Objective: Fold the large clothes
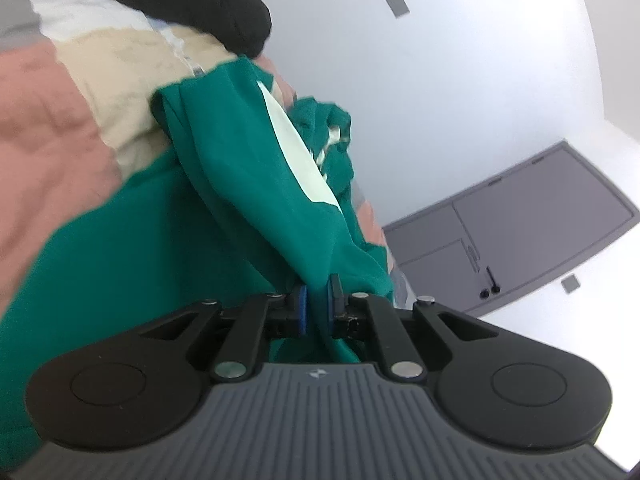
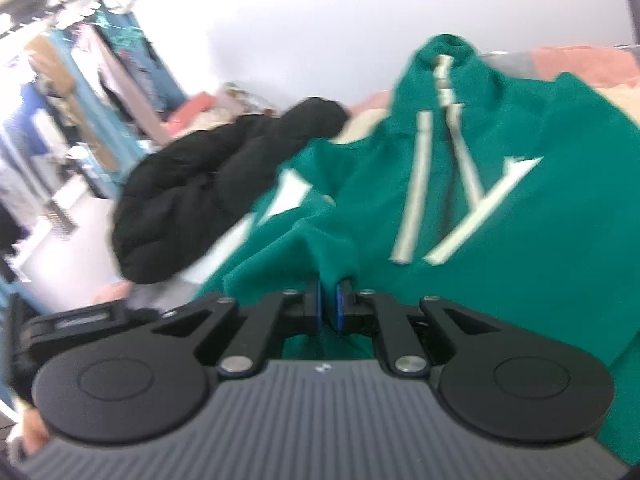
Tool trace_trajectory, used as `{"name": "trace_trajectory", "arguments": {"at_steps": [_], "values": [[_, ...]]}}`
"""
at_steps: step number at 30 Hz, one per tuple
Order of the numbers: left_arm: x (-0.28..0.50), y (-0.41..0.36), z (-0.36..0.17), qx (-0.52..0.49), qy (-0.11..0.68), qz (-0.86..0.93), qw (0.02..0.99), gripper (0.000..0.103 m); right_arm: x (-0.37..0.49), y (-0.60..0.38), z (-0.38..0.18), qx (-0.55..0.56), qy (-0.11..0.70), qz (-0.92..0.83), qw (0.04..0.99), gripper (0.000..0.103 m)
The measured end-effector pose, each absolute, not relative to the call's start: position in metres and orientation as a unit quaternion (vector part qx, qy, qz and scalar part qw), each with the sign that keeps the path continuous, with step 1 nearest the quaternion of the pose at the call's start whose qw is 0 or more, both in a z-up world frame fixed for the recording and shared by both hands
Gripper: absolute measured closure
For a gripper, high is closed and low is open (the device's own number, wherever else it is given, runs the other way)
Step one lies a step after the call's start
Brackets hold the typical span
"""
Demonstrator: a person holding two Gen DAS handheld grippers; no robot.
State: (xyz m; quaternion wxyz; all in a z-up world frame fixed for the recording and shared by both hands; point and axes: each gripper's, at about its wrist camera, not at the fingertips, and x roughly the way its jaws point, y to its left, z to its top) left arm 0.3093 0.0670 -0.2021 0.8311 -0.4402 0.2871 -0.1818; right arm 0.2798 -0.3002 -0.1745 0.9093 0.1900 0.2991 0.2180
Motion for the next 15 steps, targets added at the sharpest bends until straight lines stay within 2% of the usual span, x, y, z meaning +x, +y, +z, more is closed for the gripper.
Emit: {"name": "trace_trajectory", "arguments": {"at_steps": [7,12,14,15], "values": [[0.326,0.040,-0.219,-0.384,0.342,-0.175,0.840,0.094,0.293,-0.303,-0.211,0.128,0.334,0.138,0.923,0.092],[0.330,0.026,-0.227,-0.336,0.368,-0.160,0.852,0.094,0.290,-0.317,-0.219,0.135,0.341,0.122,0.922,0.088],[0.329,0.031,-0.227,-0.339,0.360,-0.160,0.854,0.094,0.287,-0.320,-0.215,0.147,0.337,0.126,0.921,0.084],[0.327,0.036,-0.224,-0.348,0.352,-0.162,0.854,0.093,0.285,-0.321,-0.212,0.149,0.333,0.125,0.923,0.076]]}}
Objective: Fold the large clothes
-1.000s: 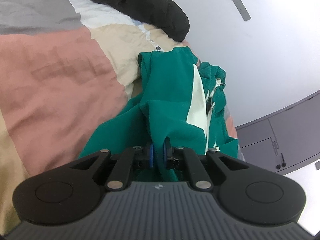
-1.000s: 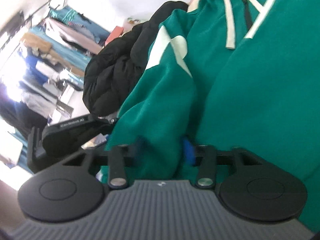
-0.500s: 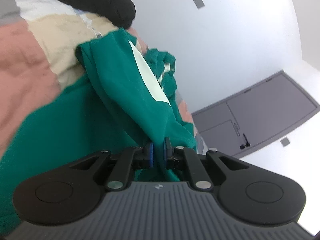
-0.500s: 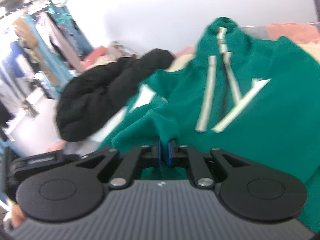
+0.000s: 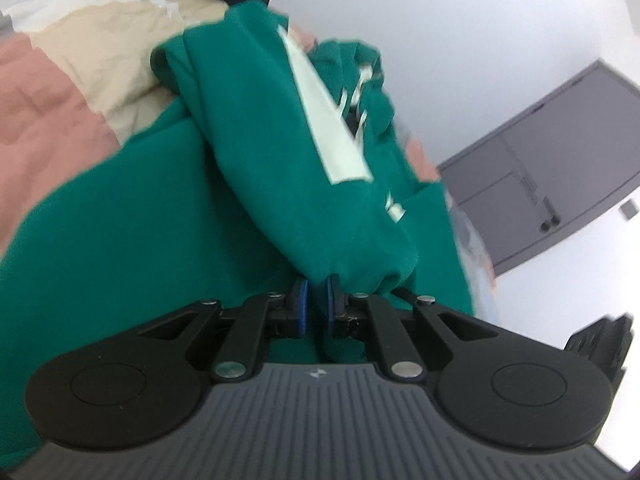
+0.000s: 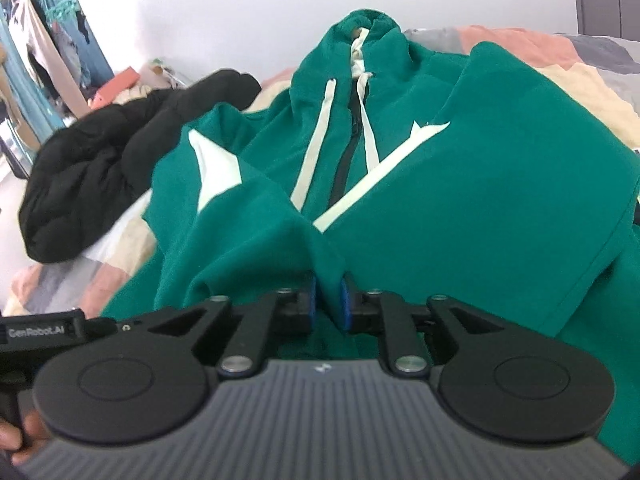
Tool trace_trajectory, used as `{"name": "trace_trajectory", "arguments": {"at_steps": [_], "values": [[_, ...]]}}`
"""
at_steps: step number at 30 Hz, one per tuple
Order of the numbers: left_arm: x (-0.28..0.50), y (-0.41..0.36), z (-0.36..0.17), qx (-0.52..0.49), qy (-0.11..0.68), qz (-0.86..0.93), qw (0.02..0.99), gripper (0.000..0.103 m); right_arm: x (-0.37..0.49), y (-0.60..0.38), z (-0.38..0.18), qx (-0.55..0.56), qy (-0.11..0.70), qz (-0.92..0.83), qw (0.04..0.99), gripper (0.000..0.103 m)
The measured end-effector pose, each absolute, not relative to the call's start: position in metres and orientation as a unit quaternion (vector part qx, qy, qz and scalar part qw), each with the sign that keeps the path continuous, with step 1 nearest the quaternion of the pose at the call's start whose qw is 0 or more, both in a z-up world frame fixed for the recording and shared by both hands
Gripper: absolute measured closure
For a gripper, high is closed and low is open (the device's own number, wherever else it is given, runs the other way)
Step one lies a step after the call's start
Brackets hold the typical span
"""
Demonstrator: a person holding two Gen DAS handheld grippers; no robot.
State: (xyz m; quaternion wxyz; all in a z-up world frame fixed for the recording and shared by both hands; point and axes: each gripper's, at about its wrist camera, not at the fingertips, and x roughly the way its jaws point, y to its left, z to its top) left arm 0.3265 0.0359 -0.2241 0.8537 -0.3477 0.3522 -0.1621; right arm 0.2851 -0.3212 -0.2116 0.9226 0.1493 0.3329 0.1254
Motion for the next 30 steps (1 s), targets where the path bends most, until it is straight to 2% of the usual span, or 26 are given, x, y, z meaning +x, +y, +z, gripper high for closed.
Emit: {"name": "trace_trajectory", "arguments": {"at_steps": [1,2,3,4,8,12,23,30], "values": [[0.325,0.041,-0.222,-0.356,0.347,-0.163,0.852,0.081,0.282,-0.322,-0.208,0.149,0.324,0.122,0.926,0.063],[0.321,0.047,-0.217,-0.365,0.339,-0.161,0.852,0.058,0.278,-0.323,-0.204,0.150,0.313,0.120,0.930,0.056],[0.317,0.054,-0.214,-0.373,0.326,-0.154,0.855,0.045,0.274,-0.325,-0.201,0.151,0.302,0.122,0.933,0.046],[0.314,0.061,-0.209,-0.378,0.313,-0.143,0.859,0.033,0.271,-0.326,-0.197,0.154,0.290,0.128,0.936,0.047],[0.316,0.091,-0.202,-0.406,0.279,-0.117,0.862,0.033,0.265,-0.331,-0.187,0.181,0.260,0.160,0.935,0.047],[0.351,0.110,-0.204,-0.419,0.280,-0.095,0.859,0.033,0.263,-0.323,-0.183,0.178,0.241,0.192,0.934,0.047],[0.432,0.101,-0.259,-0.444,0.332,-0.101,0.826,0.034,0.272,-0.299,-0.206,0.110,0.264,0.196,0.938,0.047],[0.472,0.099,-0.270,-0.486,0.294,-0.112,0.815,0.035,0.281,-0.300,-0.215,0.121,0.270,0.194,0.935,0.047]]}}
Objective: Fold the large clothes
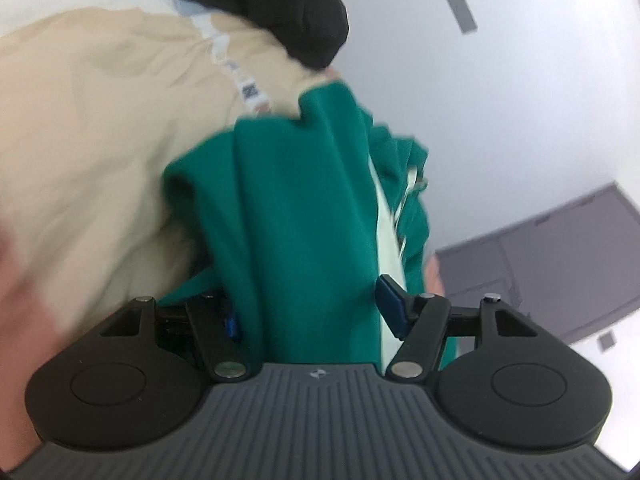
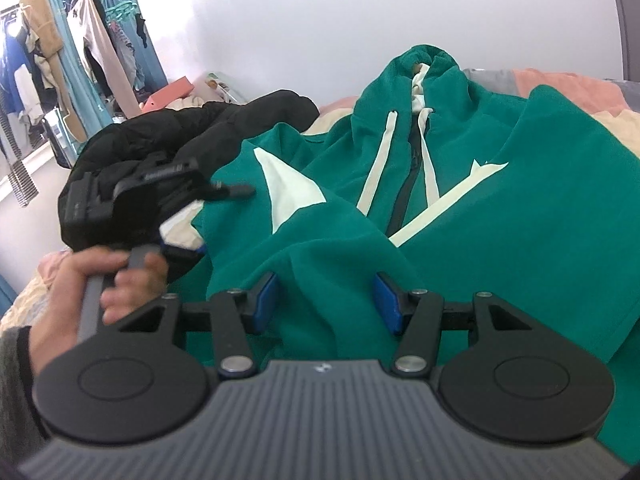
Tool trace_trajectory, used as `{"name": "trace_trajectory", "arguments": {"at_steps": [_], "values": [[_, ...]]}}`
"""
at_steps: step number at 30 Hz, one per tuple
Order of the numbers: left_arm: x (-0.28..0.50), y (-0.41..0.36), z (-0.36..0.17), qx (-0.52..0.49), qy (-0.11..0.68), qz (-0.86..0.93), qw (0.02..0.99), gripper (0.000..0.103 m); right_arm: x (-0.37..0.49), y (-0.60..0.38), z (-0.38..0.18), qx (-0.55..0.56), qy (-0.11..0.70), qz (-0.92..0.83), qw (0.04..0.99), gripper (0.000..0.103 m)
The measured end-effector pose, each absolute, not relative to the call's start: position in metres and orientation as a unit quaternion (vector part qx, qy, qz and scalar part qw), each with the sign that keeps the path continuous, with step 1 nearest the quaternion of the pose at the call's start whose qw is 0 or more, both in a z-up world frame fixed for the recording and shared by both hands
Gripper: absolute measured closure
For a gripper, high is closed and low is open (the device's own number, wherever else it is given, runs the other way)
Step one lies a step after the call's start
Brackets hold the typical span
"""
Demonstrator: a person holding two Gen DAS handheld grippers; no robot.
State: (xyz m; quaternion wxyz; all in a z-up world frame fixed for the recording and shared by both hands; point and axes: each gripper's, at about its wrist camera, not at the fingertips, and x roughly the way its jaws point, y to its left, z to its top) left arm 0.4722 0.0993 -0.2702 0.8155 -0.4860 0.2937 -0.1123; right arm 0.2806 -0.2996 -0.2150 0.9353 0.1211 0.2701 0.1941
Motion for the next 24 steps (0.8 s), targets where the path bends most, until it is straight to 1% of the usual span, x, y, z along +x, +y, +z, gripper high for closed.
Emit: {"name": "trace_trajectory", "arguments": {"at_steps": [1,3,4,5,7,8,13,20,24], "values": [[0.479,0.101,-0.272,-0.498,0.283,-0.111,0.812,0.035,0.281,-0.300,-0.216,0.122,0.270,0.194,0.935,0.047],[0.491,0.103,-0.271,-0.502,0.272,-0.104,0.815,0.050,0.282,-0.300,-0.219,0.121,0.272,0.191,0.935,0.047],[0.496,0.103,-0.269,-0.489,0.276,-0.094,0.822,0.065,0.283,-0.300,-0.220,0.120,0.271,0.190,0.936,0.047],[0.500,0.103,-0.266,-0.470,0.279,-0.090,0.833,0.076,0.283,-0.299,-0.220,0.118,0.270,0.188,0.937,0.047],[0.502,0.107,-0.260,-0.451,0.268,-0.088,0.847,0.085,0.285,-0.297,-0.220,0.113,0.265,0.188,0.939,0.047],[0.500,0.110,-0.254,-0.447,0.254,-0.081,0.854,0.088,0.285,-0.295,-0.220,0.112,0.264,0.189,0.939,0.047],[0.494,0.137,-0.234,-0.440,0.220,-0.046,0.870,0.090,0.285,-0.285,-0.222,0.095,0.258,0.211,0.938,0.049],[0.502,0.151,-0.259,-0.412,0.260,-0.012,0.873,0.089,0.289,-0.269,-0.235,0.074,0.289,0.229,0.927,0.049],[0.499,0.155,-0.257,-0.418,0.265,-0.025,0.869,0.086,0.293,-0.269,-0.242,0.081,0.307,0.223,0.922,0.049]]}}
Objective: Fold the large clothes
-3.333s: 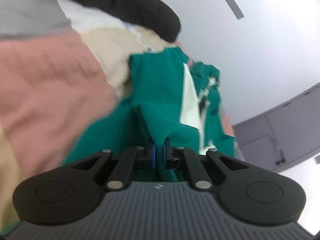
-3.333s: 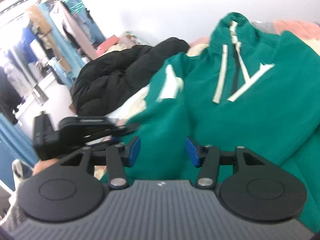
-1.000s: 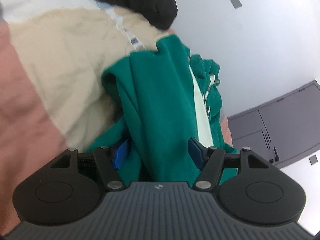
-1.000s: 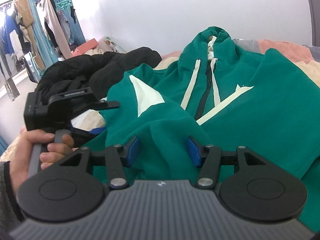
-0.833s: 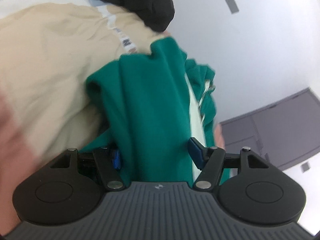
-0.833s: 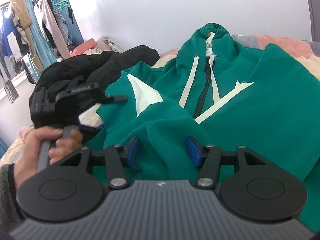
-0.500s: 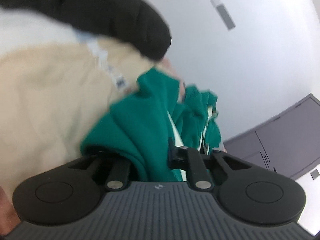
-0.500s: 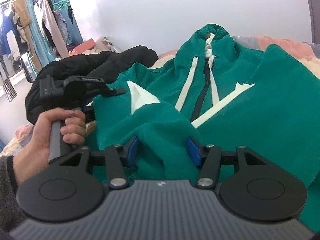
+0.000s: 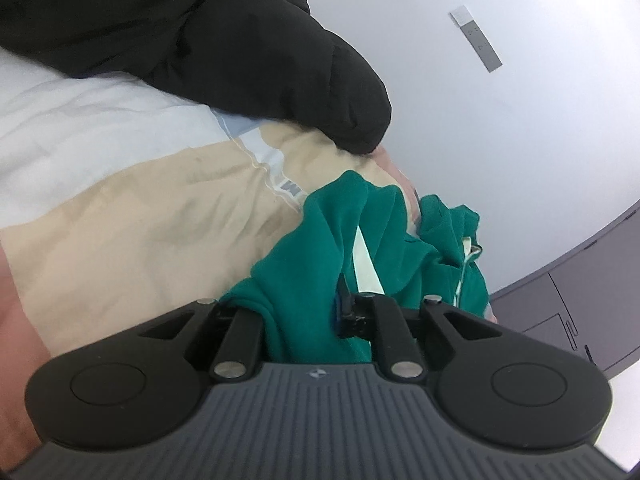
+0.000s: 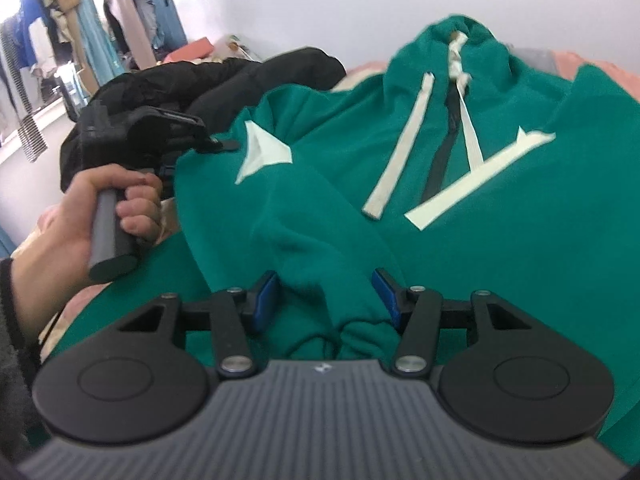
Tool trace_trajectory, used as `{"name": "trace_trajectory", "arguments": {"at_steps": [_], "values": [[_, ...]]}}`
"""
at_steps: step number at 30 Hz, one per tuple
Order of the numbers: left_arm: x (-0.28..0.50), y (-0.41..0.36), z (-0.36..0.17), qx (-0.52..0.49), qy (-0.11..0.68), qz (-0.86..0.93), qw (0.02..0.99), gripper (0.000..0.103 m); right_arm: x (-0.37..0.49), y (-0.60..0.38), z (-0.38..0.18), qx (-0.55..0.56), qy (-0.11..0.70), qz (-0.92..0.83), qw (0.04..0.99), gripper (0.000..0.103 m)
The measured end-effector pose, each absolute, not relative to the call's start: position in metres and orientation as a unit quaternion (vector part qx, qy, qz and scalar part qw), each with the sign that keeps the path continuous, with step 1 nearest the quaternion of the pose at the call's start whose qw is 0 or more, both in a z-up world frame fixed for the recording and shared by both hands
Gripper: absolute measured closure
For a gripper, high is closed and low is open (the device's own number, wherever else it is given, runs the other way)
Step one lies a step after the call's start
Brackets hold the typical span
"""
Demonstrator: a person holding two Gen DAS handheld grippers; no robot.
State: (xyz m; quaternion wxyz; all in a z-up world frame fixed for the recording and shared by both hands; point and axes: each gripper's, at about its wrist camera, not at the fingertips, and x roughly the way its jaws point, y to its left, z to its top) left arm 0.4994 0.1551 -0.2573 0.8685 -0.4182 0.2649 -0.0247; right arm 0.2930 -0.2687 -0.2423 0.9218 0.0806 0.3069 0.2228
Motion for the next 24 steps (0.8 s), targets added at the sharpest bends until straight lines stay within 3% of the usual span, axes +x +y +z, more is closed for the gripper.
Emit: {"name": "trace_trajectory", "arguments": {"at_steps": [3,5,7,19,24], "values": [[0.492,0.152,-0.249,-0.395,0.276,-0.025,0.876,0.071,0.293,-0.268,-0.241,0.079,0.309,0.223,0.921,0.049],[0.483,0.146,-0.242,-0.374,0.284,-0.025,0.882,0.050,0.292,-0.268,-0.240,0.078,0.307,0.221,0.923,0.049],[0.470,0.135,-0.231,-0.328,0.287,-0.012,0.900,0.046,0.291,-0.269,-0.238,0.078,0.305,0.218,0.924,0.049],[0.375,0.060,-0.179,-0.175,0.271,-0.034,0.946,0.045,0.268,-0.288,-0.217,0.085,0.270,0.193,0.939,0.048],[0.349,0.013,-0.180,-0.120,0.288,-0.081,0.947,0.045,0.260,-0.303,-0.211,0.108,0.272,0.178,0.939,0.048]]}}
